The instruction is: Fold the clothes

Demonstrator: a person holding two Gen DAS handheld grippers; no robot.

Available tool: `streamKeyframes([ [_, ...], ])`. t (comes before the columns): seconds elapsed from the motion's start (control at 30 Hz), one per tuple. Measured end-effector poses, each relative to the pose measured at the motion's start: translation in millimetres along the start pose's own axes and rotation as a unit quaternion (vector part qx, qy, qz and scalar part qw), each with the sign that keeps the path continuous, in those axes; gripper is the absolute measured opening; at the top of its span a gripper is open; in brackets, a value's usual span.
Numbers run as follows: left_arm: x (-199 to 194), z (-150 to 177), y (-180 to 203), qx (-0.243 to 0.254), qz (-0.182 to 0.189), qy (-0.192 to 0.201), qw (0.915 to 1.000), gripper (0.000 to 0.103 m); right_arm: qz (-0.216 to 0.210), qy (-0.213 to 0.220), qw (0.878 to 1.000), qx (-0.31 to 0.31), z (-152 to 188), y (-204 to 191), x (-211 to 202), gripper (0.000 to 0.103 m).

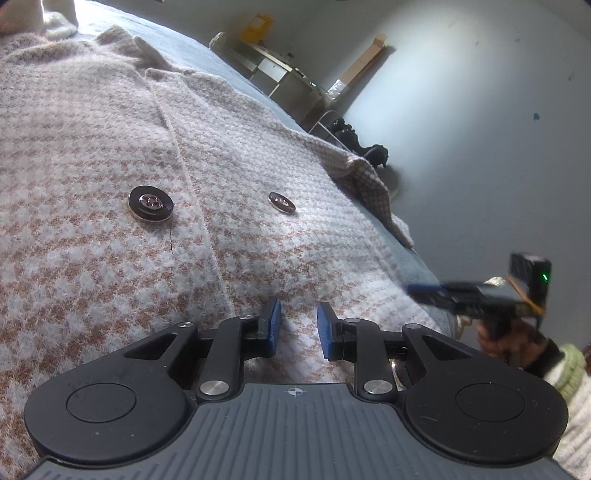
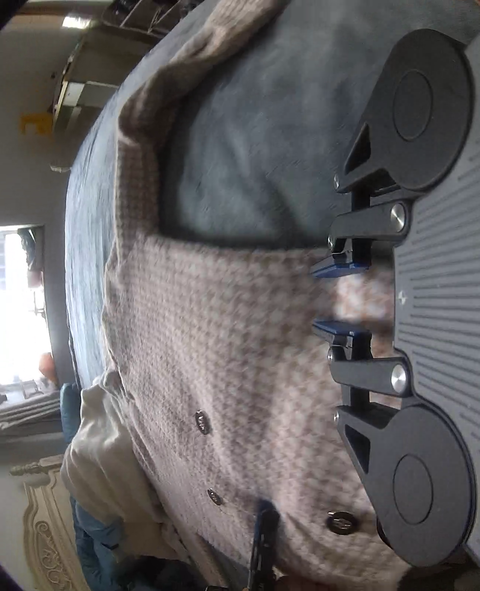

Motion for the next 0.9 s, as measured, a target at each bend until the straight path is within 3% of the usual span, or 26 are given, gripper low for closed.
streamKeyframes([
  [0.03, 0.2, 0.0, -0.1, 0.001, 0.001, 0.000, 1.0000, 0.024, 0.019, -0.004, 1.000, 0.005, 10.1, 2.6, -14.1, 0.029],
  [0.17, 0.5, 0.7, 0.2, 0.003, 0.001, 0.003, 1.0000, 0.024, 0.080, 0.005, 0.997, 0.013, 20.0, -2.5, -56.0, 0.024],
  [0.33, -0.1, 1.2, 0.4, 0.003, 0.001, 0.004, 1.0000, 0.024, 0.024, 0.067, 0.995, -0.072, 7.6, -71.2, -44.6, 0.024],
  [0.43, -0.8, 1.4, -0.3, 0.002, 0.001, 0.004, 1.0000, 0.024, 0.021, 0.023, 0.993, -0.111, 30.0, -88.9, -11.6, 0.021],
  [0.5, -1.5, 1.8, -1.3, 0.000, 0.005, 0.005, 1.0000, 0.024, 0.040, 0.006, 0.994, -0.097, 54.3, -75.7, -8.9, 0.020],
  [0.63, -2.1, 2.7, -1.1, 0.005, 0.004, 0.009, 0.9999, 0.024, 0.073, 0.007, 0.997, -0.023, 80.9, -50.2, -51.2, 0.018],
  [0.77, -5.9, 5.9, 6.1, 0.013, -0.014, 0.021, 0.9996, 0.025, 0.113, 0.033, 0.993, -0.023, 75.0, -60.3, -83.6, 0.021],
  [0.9, -17.9, 11.8, 19.1, 0.018, -0.035, 0.037, 0.9985, 0.032, 0.074, 0.114, 0.990, -0.044, 35.8, -99.4, -83.7, 0.021],
])
Point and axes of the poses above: each gripper's, at about its wrist camera, not at the fingertips, and x roughly the way its jaws point, y to its right, z to its underside, the point moved 3 cm from there along x, roughly the way its jaws point, and after that the axes turned 11 degrees about -z, right-handed, at the moved point
